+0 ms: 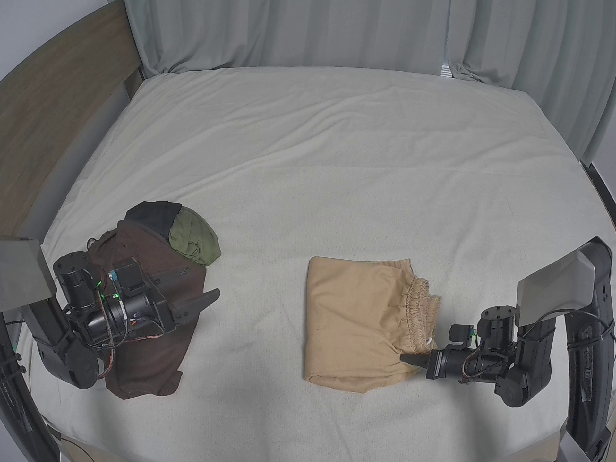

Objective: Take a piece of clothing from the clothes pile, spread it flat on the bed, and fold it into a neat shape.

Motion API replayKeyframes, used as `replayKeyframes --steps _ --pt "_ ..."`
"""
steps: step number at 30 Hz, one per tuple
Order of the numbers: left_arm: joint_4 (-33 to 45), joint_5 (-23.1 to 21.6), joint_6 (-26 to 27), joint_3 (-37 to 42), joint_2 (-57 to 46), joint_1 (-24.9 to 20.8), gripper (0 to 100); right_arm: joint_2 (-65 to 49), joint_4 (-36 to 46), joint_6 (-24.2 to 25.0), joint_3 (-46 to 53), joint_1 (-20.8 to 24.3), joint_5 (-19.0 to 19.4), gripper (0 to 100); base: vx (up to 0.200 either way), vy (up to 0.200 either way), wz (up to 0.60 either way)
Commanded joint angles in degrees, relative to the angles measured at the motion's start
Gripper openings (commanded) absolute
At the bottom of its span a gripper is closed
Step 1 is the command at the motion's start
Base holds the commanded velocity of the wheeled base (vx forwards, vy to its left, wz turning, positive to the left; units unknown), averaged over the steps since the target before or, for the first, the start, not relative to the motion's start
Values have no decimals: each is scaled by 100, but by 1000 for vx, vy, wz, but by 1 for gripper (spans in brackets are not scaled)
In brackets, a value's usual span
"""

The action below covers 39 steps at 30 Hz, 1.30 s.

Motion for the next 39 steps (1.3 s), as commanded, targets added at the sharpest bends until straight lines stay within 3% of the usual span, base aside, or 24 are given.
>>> replayKeyframes --steps 1,8,25,34,39 --pt "-3 -1 -2 1 9 1 100 0 1 -3 7 10 3 0 0 0 0" --pt "-3 -1 -2 1 1 1 100 -88 -17 -3 33 150 12 0 0 0 0" --pt "-3 -10 -2 1 -26 1 100 -1530 19 50 7 423 73 0 0 0 0" --pt "-3 -10 -2 1 -26 -8 100 -1749 10 41 -90 405 469 0 0 0 0" --pt "-3 -18 -2 1 -26 -8 100 -1776 19 41 -309 405 504 0 0 0 0"
